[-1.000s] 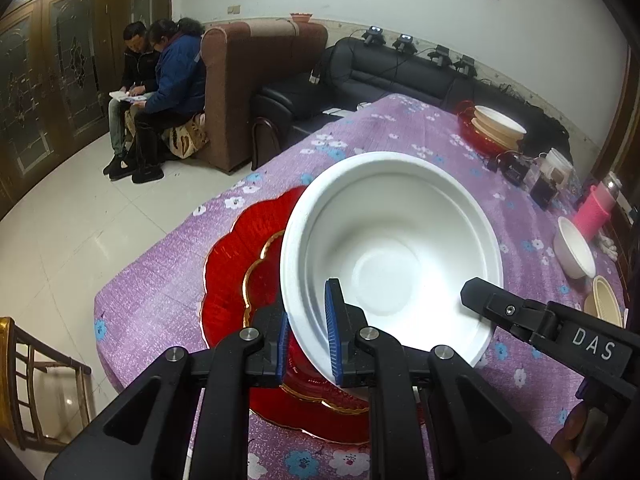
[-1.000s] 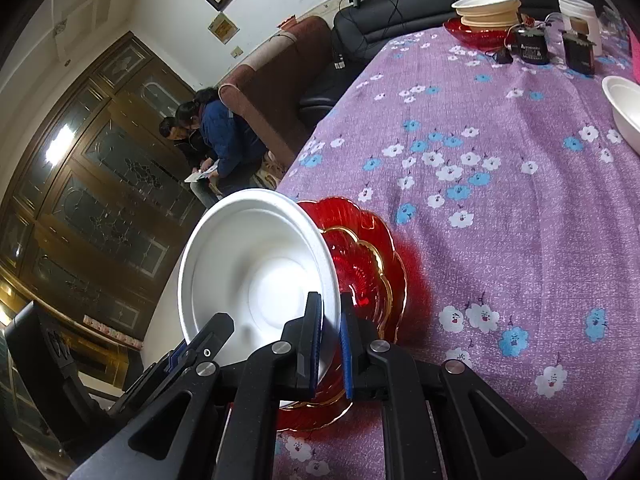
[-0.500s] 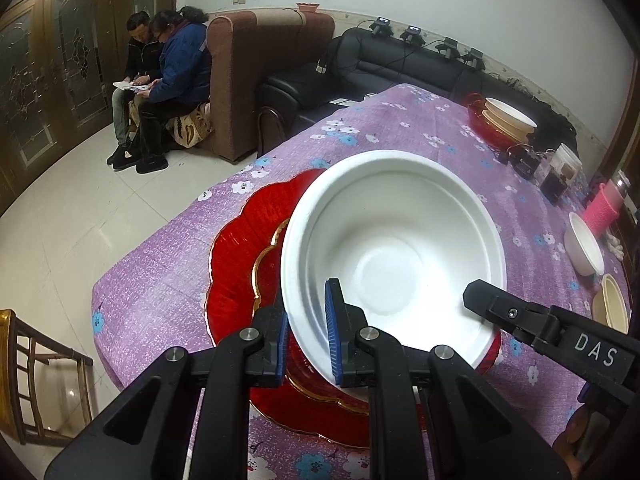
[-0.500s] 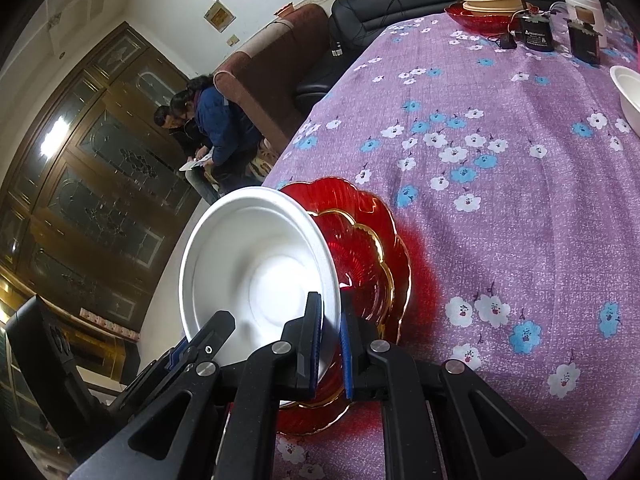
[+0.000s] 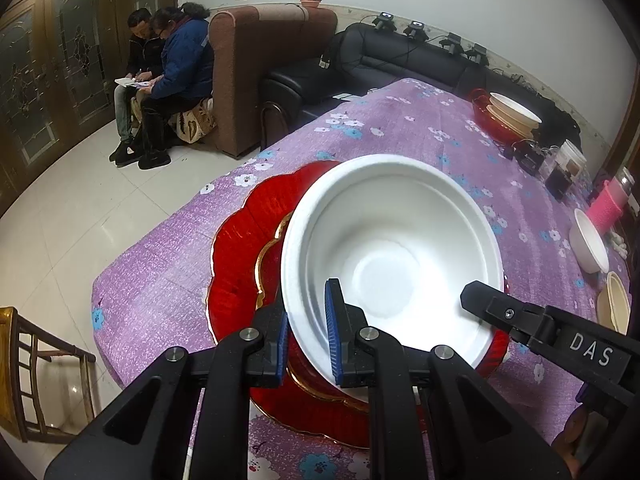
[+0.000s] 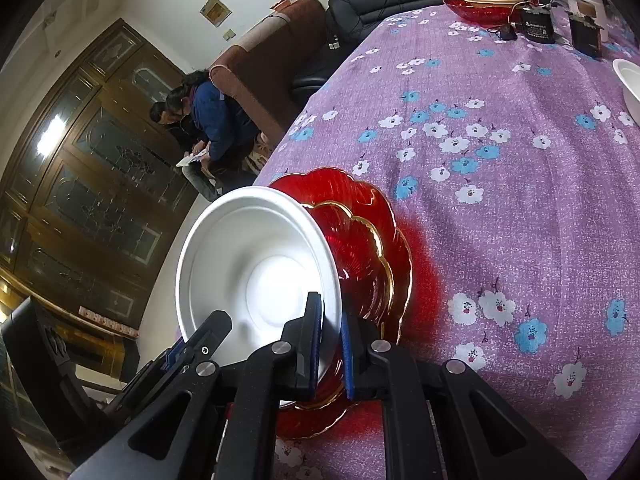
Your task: Organize plates and bowls
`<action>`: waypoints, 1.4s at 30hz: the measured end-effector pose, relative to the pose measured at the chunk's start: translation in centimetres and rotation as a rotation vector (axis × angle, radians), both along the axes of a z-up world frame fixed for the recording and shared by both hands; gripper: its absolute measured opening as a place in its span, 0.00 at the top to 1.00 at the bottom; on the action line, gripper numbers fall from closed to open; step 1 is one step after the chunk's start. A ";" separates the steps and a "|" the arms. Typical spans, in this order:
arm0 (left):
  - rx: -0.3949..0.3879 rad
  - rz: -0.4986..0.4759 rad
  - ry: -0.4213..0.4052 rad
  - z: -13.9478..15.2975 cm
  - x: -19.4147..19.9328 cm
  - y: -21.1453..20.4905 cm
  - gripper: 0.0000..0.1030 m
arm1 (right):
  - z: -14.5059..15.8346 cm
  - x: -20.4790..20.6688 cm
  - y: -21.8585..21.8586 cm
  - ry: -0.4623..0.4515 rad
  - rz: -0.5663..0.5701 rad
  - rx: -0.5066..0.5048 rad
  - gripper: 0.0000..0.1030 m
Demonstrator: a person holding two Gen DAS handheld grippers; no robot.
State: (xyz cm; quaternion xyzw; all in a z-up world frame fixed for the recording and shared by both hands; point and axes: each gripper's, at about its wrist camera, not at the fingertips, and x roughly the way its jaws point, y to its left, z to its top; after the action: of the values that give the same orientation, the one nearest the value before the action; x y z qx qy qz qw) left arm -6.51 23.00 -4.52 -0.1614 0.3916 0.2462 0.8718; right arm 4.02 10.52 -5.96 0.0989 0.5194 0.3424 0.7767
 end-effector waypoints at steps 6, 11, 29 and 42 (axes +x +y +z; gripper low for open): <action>-0.008 0.007 0.008 -0.3 0.0 0.3 0.87 | -0.6 0.2 0.4 0.011 0.008 -0.008 0.90; -0.010 0.009 0.007 -0.3 -0.1 0.3 0.87 | -0.5 -0.1 0.7 0.009 0.007 -0.010 0.89; -0.026 0.017 0.017 -0.5 0.2 0.4 0.86 | -0.8 0.0 0.9 0.020 0.000 -0.004 0.88; -0.043 0.041 -0.004 0.1 -0.6 0.3 0.43 | 0.6 -0.9 0.0 -0.019 -0.014 0.050 0.35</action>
State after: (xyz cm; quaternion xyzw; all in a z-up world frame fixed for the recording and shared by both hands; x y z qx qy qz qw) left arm -7.12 23.34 -4.44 -0.1886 0.3916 0.2551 0.8637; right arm 3.14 10.53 -5.35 0.1186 0.5027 0.3506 0.7812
